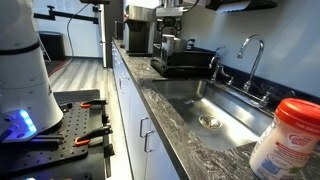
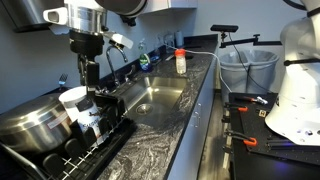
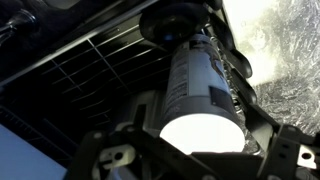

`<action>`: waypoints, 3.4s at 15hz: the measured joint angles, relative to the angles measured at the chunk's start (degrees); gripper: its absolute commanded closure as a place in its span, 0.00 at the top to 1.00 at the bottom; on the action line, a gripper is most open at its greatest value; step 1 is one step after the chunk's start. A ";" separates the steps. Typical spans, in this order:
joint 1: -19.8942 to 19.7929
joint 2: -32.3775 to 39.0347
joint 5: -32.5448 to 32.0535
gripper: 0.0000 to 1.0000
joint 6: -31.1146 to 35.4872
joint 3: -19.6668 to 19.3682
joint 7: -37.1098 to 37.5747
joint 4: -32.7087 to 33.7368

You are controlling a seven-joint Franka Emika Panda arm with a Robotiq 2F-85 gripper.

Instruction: Pick up the bottle and put it on the left side of the counter

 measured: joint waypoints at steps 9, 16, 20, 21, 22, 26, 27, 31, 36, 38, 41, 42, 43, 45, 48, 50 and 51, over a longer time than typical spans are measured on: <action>-0.61 -6.16 -6.13 1.00 -9.49 -1.63 9.08 1.17; -2.33 -9.69 -14.29 1.00 -17.82 -5.71 24.17 0.80; -4.09 -10.33 -14.83 1.00 -20.88 -7.62 29.75 -0.28; -4.53 -10.52 -14.88 1.00 -21.46 -8.00 31.20 -0.79; -4.94 -10.72 -14.94 1.00 -22.03 -8.37 32.67 -1.38; -6.54 -11.91 -14.96 1.00 -24.28 -9.71 37.78 -4.29; -6.89 -12.29 -14.96 1.00 -24.60 -10.09 38.78 -5.11; -8.12 -13.75 -14.95 1.00 -24.65 -10.90 40.86 -8.01; -8.10 -14.44 -14.94 1.00 -24.62 -10.89 40.86 -8.66; -8.10 -14.40 -14.94 1.00 -24.61 -10.89 40.84 -8.66; -8.21 -13.96 -14.93 1.00 -24.61 -10.89 41.63 -8.56; -8.39 -13.69 -14.92 1.00 -24.61 -10.94 42.55 -8.53; -8.67 -13.39 -14.88 1.00 -24.62 -11.06 43.56 -8.50; -9.33 -12.70 -14.79 1.00 -24.61 -11.88 45.70 -8.45; -10.72 -11.78 -14.55 1.00 -24.62 -13.52 48.25 -8.43; -11.70 -11.27 -14.37 1.00 -24.63 -14.53 49.64 -8.43; -12.16 -11.06 -14.26 1.00 -24.65 -15.12 50.31 -8.44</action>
